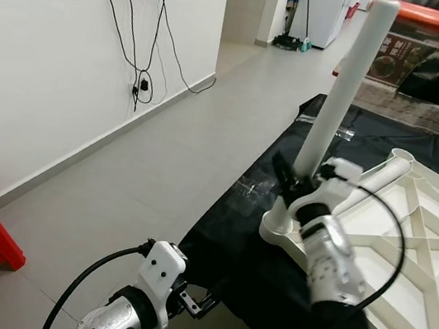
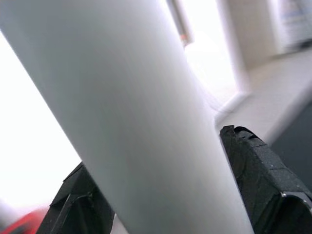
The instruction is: Building children table
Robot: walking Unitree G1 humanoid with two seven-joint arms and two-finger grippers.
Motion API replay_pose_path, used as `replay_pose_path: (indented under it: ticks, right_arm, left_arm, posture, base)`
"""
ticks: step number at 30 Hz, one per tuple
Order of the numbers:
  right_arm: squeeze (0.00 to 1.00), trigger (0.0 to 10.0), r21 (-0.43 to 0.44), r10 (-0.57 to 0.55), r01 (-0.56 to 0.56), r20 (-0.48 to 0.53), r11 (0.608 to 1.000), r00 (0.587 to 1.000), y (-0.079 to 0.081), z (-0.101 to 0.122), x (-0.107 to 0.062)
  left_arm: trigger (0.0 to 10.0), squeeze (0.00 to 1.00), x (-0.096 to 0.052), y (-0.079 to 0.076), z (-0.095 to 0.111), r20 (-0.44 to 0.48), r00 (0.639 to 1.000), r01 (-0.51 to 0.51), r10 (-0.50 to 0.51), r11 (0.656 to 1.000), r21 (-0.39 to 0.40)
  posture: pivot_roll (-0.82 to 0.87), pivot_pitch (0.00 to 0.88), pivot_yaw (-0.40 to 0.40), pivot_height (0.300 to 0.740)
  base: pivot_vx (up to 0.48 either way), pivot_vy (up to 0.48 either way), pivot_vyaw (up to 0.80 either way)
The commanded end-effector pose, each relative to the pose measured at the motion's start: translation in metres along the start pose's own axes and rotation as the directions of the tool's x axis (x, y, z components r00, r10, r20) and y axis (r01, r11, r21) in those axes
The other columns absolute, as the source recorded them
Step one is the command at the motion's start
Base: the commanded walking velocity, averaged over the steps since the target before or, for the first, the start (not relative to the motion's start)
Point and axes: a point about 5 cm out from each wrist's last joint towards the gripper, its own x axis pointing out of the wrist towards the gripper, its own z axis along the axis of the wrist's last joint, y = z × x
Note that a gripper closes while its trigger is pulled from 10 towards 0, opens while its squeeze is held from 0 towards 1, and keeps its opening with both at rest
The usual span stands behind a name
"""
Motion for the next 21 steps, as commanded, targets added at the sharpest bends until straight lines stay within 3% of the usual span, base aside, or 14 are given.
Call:
replay_pose_path:
  ticks: [1, 2, 4, 5, 6, 7, 8, 10, 16, 17, 18, 20, 21]
  right_arm:
    - [0.00, 10.0, 0.081, 0.224, -0.220, -0.050, 0.972, 0.973, 0.015, -0.006, 0.002]
    - [0.00, 10.0, 0.081, 0.224, -0.220, -0.050, 0.972, 0.973, 0.015, -0.006, 0.002]
    - [0.00, 10.0, 0.077, 0.362, -0.356, -0.097, 0.931, 0.927, 0.019, -0.004, -0.002]
    - [0.00, 10.0, 0.083, 0.462, -0.454, -0.142, 0.887, 0.875, 0.024, -0.005, -0.006]
    - [0.00, 10.0, 0.083, 0.462, -0.454, -0.142, 0.887, 0.875, 0.024, -0.005, -0.006]
    - [0.00, 10.0, 0.089, 0.541, -0.535, -0.189, 0.840, 0.819, 0.027, -0.008, -0.009]
    - [0.00, 10.0, 0.089, 0.541, -0.535, -0.189, 0.840, 0.819, 0.027, -0.008, -0.009]
    - [0.00, 10.0, 0.097, 0.642, -0.641, -0.252, 0.761, 0.724, 0.033, -0.012, -0.013]
    - [0.00, 10.0, 0.070, 0.675, -0.694, -0.322, 0.717, 0.664, 0.034, -0.018, -0.010]
    - [0.00, 6.8, 0.048, 0.669, -0.700, -0.347, 0.713, 0.657, 0.034, -0.019, -0.009]
    - [0.00, 0.0, -0.070, 0.589, -0.660, -0.388, 0.748, 0.708, 0.030, -0.023, -0.003]
    - [0.00, 0.0, -0.070, 0.589, -0.660, -0.388, 0.748, 0.708, 0.030, -0.023, -0.003]
    - [0.00, 0.0, -0.122, 0.538, -0.619, -0.385, 0.776, 0.750, 0.027, -0.022, 0.001]
  left_arm:
    - [10.0, 0.00, 0.000, -0.002, -0.003, -0.015, 1.000, 0.009, -0.009, 1.000, -0.006]
    - [10.0, 0.00, 0.000, -0.002, -0.003, -0.015, 1.000, 0.009, -0.009, 1.000, -0.006]
    - [10.0, 0.00, 0.000, -0.002, -0.004, -0.014, 1.000, 0.009, -0.009, 1.000, -0.007]
    - [10.0, 0.00, 0.000, -0.002, -0.004, -0.014, 1.000, 0.009, -0.009, 1.000, -0.006]
    - [10.0, 0.00, 0.000, -0.002, -0.004, -0.014, 1.000, 0.009, -0.009, 1.000, -0.006]
    - [10.0, 0.00, 0.000, -0.002, -0.004, -0.014, 1.000, 0.009, -0.010, 1.000, -0.006]
    - [10.0, 0.00, 0.000, -0.002, -0.004, -0.014, 1.000, 0.009, -0.010, 1.000, -0.006]
    - [10.0, 0.00, 0.000, -0.002, -0.004, -0.015, 1.000, 0.008, -0.008, 1.000, -0.006]
    - [10.0, 0.00, -0.001, -0.003, -0.004, -0.015, 1.000, 0.007, -0.007, 1.000, -0.006]
    - [10.0, 0.00, -0.002, -0.003, -0.004, -0.015, 1.000, 0.008, -0.008, 1.000, -0.007]
    - [10.0, 0.00, -0.002, -0.003, -0.004, -0.016, 1.000, 0.009, -0.009, 1.000, -0.008]
    - [10.0, 0.00, -0.002, -0.003, -0.004, -0.016, 1.000, 0.009, -0.009, 1.000, -0.008]
    - [10.0, 0.00, -0.002, -0.003, -0.004, -0.017, 1.000, 0.010, -0.010, 1.000, -0.009]
  posture:
    - [0.10, 0.026, -0.045, 0.740]
    - [0.10, 0.026, -0.045, 0.740]
    - [0.11, 0.026, -0.047, 0.740]
    - [0.11, 0.023, -0.046, 0.740]
    - [0.11, 0.023, -0.046, 0.740]
    - [0.11, 0.023, -0.046, 0.740]
    - [0.11, 0.023, -0.046, 0.740]
    - [0.11, 0.020, -0.050, 0.740]
    - [0.11, 0.018, -0.046, 0.740]
    - [0.11, 0.015, -0.048, 0.740]
    - [0.11, 0.016, -0.048, 0.740]
    - [0.11, 0.016, -0.048, 0.740]
    - [0.11, 0.015, -0.046, 0.740]
  base:
    - [0.000, 0.000, 0.00]
    - [0.000, 0.000, 0.00]
    - [0.000, 0.000, 0.00]
    - [0.000, 0.000, 0.00]
    - [0.000, 0.000, 0.00]
    - [0.000, 0.000, 0.00]
    - [0.000, 0.000, 0.00]
    - [0.000, 0.000, 0.00]
    - [0.000, 0.000, 0.00]
    - [0.000, 0.000, 0.00]
    - [0.000, 0.000, 0.00]
    - [0.000, 0.000, 0.00]
    - [0.000, 0.000, 0.00]
